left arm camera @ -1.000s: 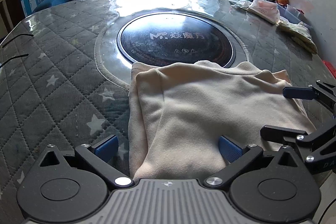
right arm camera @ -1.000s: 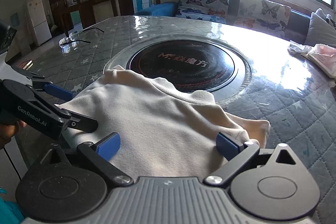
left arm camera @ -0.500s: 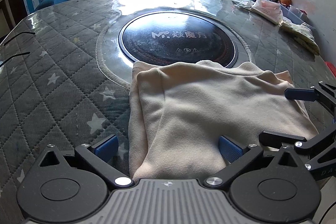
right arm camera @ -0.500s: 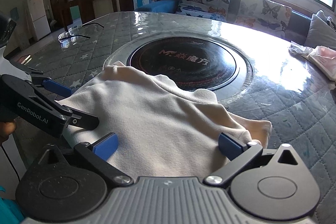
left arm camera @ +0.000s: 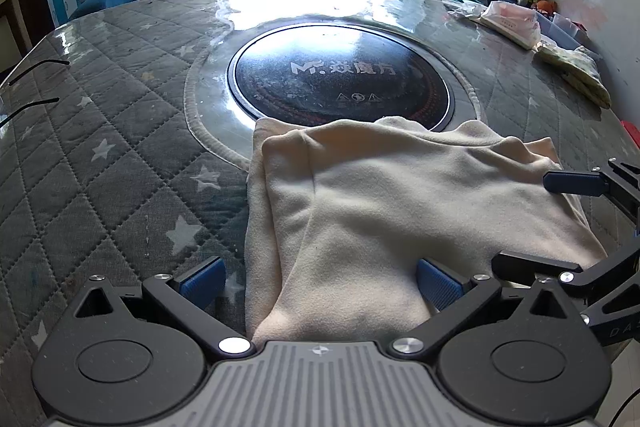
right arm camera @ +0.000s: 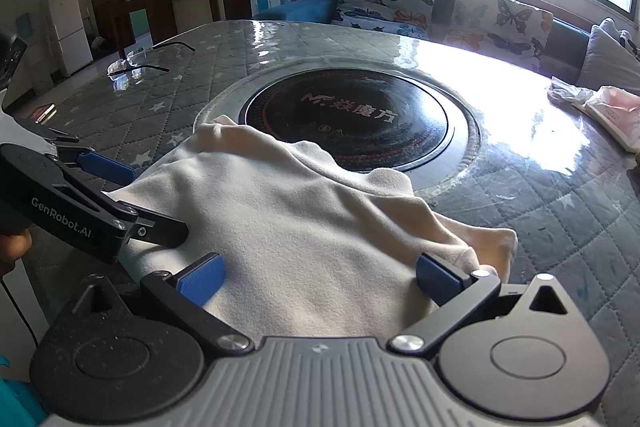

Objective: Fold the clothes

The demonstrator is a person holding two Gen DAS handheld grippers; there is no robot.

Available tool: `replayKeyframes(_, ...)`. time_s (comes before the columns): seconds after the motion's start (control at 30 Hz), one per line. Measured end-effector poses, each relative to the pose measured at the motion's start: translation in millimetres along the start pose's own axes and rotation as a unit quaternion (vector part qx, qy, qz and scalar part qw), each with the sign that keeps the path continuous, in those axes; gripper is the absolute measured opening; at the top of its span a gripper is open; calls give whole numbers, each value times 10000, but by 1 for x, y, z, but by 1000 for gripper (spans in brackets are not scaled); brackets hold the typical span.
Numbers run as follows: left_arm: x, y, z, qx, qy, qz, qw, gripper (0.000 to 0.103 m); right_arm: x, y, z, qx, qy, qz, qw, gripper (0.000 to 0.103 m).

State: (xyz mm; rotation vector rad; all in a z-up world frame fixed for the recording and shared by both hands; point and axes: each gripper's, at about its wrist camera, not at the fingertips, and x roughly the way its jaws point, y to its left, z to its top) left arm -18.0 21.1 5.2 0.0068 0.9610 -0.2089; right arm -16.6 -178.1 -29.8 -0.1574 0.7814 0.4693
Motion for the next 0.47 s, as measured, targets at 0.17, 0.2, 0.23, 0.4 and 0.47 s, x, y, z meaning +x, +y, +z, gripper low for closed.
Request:
replayKeyframes(0.17, 0, 0, 0, -14, 5, 4, 10000, 103, 0, 0, 0, -3, 2, -2, 10000, 103)
replayKeyframes(0.2, 0, 0, 1, -20, 8, 3, 10000, 103, 0, 0, 0, -3, 2, -2, 10000, 103)
replayKeyframes(0.23, 0, 0, 1, -26, 11, 2, 10000, 103, 0, 0, 0, -4, 2, -2, 10000, 103)
replayKeyframes(0.4, 0, 0, 1, -36, 17, 10, 10000, 103, 1, 0, 0, 0, -2, -3, 10000, 103)
replayKeyframes(0.47, 0, 0, 1, -36, 18, 14, 10000, 103, 1, 0, 0, -2, -4, -5, 10000, 103)
